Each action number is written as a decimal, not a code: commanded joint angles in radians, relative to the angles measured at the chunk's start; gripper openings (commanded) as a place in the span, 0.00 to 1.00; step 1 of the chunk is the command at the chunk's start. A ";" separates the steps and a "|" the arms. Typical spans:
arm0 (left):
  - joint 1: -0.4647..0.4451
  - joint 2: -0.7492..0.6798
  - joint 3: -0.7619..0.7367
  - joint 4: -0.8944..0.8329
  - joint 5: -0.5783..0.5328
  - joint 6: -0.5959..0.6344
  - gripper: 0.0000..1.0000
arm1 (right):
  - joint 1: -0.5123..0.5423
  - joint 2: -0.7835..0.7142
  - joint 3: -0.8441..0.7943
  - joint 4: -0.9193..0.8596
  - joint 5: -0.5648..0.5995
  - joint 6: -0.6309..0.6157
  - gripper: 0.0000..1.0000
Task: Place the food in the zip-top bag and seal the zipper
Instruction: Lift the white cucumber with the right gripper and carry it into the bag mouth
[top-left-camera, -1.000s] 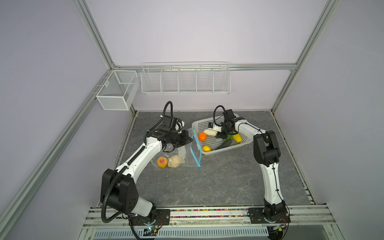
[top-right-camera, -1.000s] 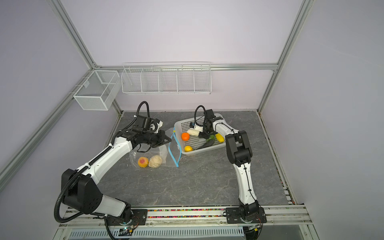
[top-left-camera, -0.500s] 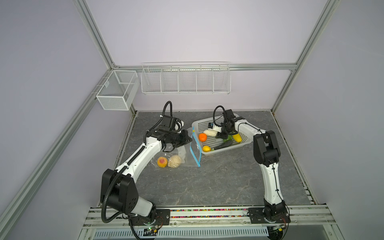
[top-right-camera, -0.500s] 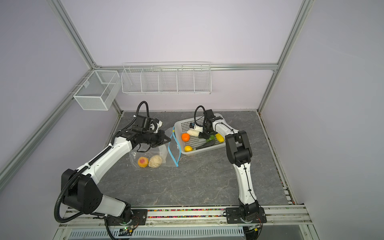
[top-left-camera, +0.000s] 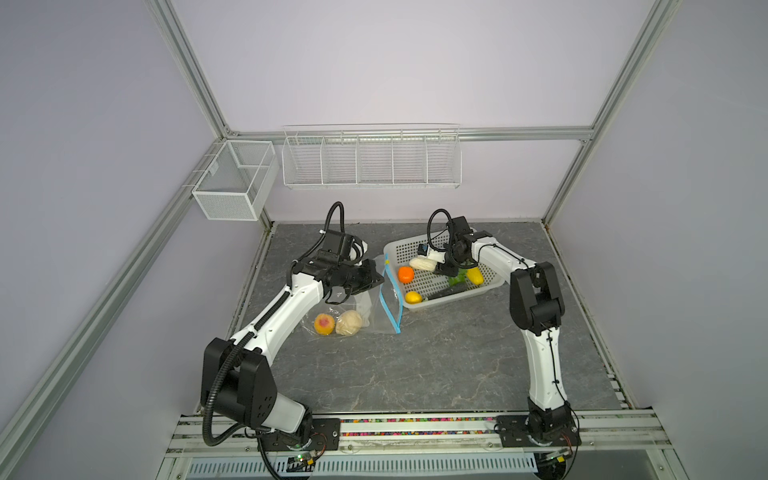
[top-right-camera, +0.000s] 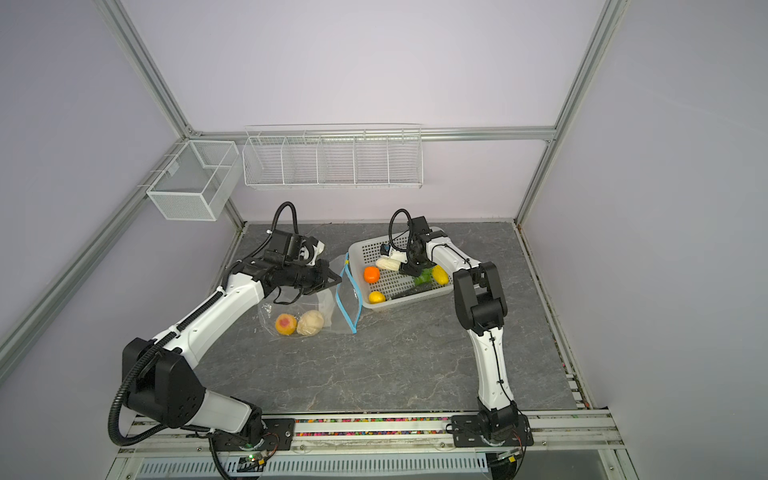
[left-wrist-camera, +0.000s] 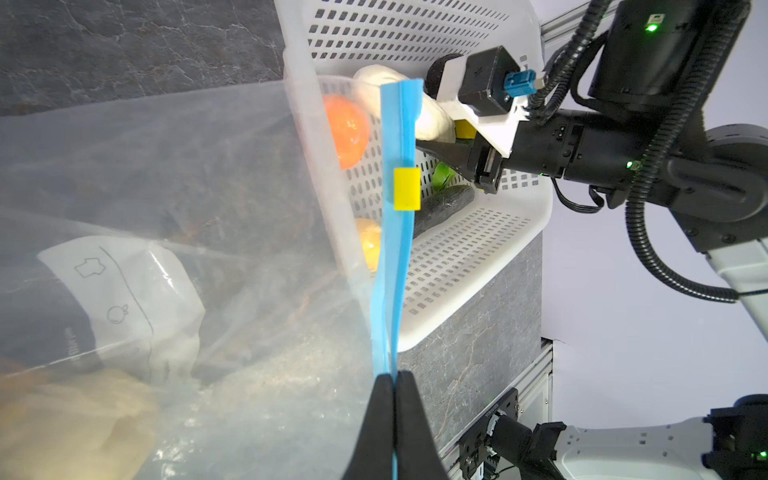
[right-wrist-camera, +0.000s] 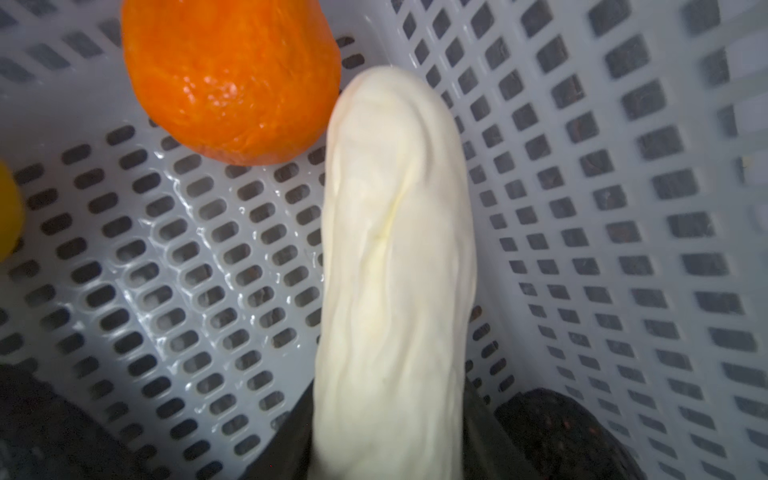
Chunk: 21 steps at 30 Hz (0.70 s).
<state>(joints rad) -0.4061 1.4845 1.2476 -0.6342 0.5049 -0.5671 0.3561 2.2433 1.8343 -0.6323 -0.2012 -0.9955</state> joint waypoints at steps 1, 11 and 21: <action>0.004 0.016 0.034 -0.010 0.016 0.001 0.00 | -0.002 -0.076 -0.011 -0.037 0.007 -0.008 0.46; 0.004 0.032 0.054 -0.021 0.016 0.004 0.00 | 0.021 -0.220 -0.067 -0.117 0.072 -0.003 0.46; 0.004 0.048 0.088 -0.040 0.014 0.010 0.00 | 0.113 -0.399 -0.165 -0.199 0.168 0.019 0.46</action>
<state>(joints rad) -0.4061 1.5269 1.2919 -0.6552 0.5064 -0.5671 0.4355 1.8946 1.6966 -0.7738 -0.0631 -0.9909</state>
